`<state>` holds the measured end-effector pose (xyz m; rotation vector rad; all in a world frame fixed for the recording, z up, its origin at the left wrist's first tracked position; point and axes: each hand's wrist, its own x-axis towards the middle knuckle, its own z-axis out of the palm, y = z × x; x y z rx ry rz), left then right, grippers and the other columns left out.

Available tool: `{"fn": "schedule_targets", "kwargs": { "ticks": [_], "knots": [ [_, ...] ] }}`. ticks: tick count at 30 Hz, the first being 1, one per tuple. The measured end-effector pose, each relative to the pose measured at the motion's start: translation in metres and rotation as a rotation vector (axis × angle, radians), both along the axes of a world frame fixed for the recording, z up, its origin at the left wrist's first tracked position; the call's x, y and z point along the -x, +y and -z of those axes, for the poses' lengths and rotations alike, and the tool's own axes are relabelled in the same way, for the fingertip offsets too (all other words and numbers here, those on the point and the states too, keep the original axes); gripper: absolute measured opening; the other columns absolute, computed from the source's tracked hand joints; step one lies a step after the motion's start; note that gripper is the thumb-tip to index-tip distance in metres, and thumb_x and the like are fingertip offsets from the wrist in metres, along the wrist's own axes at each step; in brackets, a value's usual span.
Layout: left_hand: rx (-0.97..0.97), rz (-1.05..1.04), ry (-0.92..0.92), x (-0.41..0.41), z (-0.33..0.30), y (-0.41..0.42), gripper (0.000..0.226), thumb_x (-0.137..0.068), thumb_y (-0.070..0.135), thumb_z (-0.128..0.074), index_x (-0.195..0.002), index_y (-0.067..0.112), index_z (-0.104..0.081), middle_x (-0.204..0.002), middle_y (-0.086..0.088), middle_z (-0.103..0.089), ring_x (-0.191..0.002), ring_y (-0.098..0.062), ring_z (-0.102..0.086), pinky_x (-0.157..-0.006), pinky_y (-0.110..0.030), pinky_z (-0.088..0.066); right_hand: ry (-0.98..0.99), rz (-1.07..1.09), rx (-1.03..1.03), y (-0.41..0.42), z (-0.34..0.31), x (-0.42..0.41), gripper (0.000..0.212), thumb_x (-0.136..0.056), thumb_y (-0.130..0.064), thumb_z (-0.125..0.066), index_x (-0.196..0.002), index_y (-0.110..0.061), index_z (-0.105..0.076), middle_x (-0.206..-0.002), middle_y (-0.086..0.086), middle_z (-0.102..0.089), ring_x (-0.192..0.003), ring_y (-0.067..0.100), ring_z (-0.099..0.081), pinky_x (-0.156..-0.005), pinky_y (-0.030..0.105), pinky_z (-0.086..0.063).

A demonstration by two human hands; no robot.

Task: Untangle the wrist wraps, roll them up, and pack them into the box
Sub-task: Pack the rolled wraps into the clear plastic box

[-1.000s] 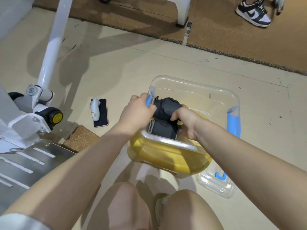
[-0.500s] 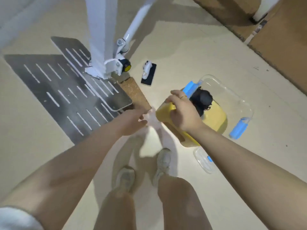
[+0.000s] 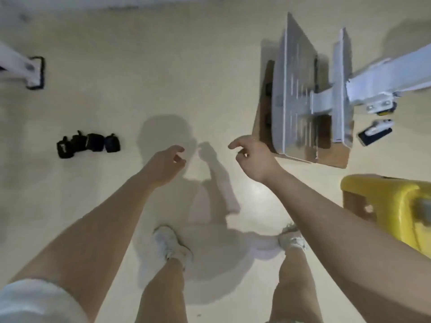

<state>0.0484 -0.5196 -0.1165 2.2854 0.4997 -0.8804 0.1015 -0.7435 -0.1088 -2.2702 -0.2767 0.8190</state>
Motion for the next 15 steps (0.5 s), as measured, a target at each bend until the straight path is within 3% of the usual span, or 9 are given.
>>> {"fn": "schedule_targets", "kwargs": {
  "ticks": [4,7,12,15],
  "knots": [
    [0.005,-0.18,-0.005,0.061,-0.003,0.178,0.046,-0.097,0.024,-0.046,-0.142,0.018,-0.037,-0.114,-0.002,-0.058,-0.096,-0.019,-0.057,-0.072,-0.025,-0.04,0.101,-0.145,0.043,0.186,0.009,0.034,0.035,-0.09,-0.002,-0.041,-0.118,-0.012,-0.061,-0.13,0.007,-0.051,-0.108,0.022,-0.053,-0.089,0.023,-0.038],
    [0.003,-0.369,-0.029,0.1,-0.01,0.293,0.049,-0.096,0.021,-0.046,-0.143,0.016,-0.033,-0.104,-0.001,-0.059,-0.09,-0.017,-0.057,-0.069,-0.025,-0.042,0.134,-0.214,0.073,0.309,0.015,0.054,0.032,-0.091,-0.004,-0.043,-0.117,-0.012,-0.061,-0.128,0.009,-0.052,-0.109,0.023,-0.054,-0.086,0.024,-0.039],
    [-0.027,-0.517,-0.037,0.132,-0.019,0.426,0.05,-0.096,0.021,-0.046,-0.144,0.018,-0.032,-0.117,-0.004,-0.056,-0.097,-0.02,-0.057,-0.071,-0.026,-0.042,0.192,-0.326,0.09,0.453,0.015,0.074,0.029,-0.092,-0.007,-0.046,-0.116,-0.013,-0.062,-0.125,0.008,-0.053,-0.107,0.022,-0.054,-0.084,0.021,-0.038],
    [-0.065,-0.511,-0.094,0.126,-0.013,0.491,0.053,-0.094,0.019,-0.048,-0.144,0.017,-0.032,-0.131,-0.002,-0.048,-0.109,-0.02,-0.052,-0.082,-0.028,-0.044,0.195,-0.3,0.093,0.522,0.025,0.06,0.029,-0.092,-0.007,-0.046,-0.116,-0.012,-0.062,-0.125,0.009,-0.053,-0.109,0.023,-0.053,-0.083,0.021,-0.037]
  ]
}}
